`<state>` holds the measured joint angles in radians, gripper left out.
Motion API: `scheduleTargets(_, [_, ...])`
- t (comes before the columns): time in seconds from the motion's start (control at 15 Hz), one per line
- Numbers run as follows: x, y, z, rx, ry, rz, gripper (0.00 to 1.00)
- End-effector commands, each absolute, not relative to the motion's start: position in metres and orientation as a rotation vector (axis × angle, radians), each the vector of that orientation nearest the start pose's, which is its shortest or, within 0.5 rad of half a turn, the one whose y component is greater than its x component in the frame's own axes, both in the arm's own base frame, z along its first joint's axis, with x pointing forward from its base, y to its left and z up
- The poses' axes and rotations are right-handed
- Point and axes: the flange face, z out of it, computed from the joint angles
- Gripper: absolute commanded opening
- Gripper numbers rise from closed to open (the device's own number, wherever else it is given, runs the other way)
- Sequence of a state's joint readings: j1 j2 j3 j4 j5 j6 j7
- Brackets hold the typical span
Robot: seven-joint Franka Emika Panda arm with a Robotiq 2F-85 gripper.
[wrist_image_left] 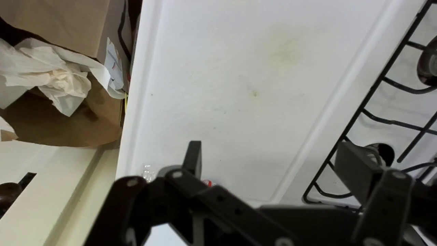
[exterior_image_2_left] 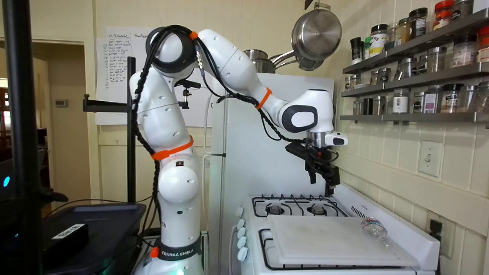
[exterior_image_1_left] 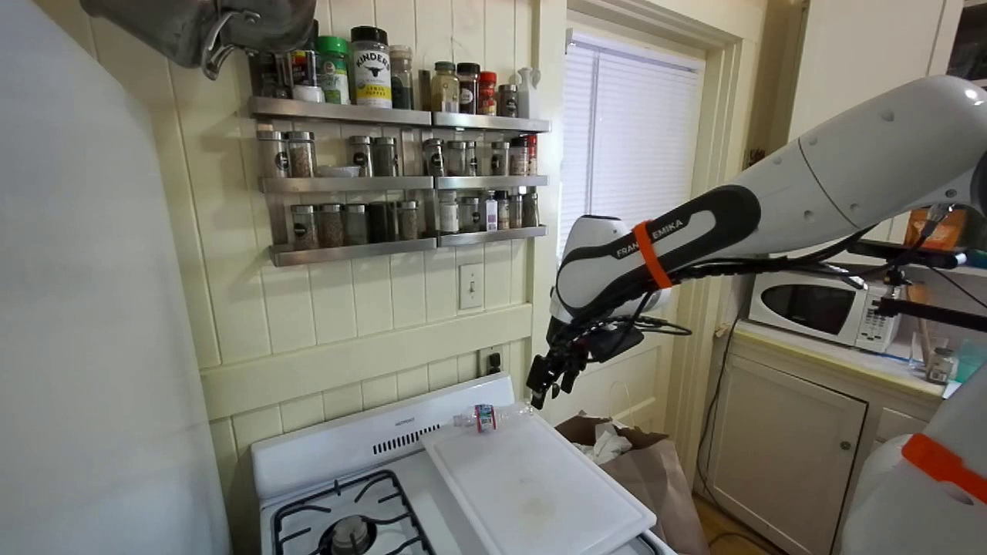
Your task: Put the bottle in the bag
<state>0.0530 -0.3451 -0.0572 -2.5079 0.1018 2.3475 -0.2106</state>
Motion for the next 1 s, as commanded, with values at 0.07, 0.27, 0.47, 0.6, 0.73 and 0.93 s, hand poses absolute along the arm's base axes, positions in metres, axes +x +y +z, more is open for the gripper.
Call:
scheduleTargets(0.07, [0.442,0.000,0.425,-3.041,-0.218,-0.298,1.00])
scheduleTargets(0.27, [0.454,-0.005,0.407,-3.049,-0.287,-0.290,1.00])
scheduleTargets(0.47, [0.473,-0.009,0.387,-3.029,-0.431,-0.344,1.00])
scheduleTargets(0.6, [0.487,-0.010,0.376,-3.017,-0.517,-0.424,1.00])
scheduleTargets(0.73, [0.501,-0.007,0.363,-2.990,-0.590,-0.486,1.00])
scheduleTargets(0.93, [0.521,-0.003,0.345,-2.957,-0.722,-0.532,1.00])
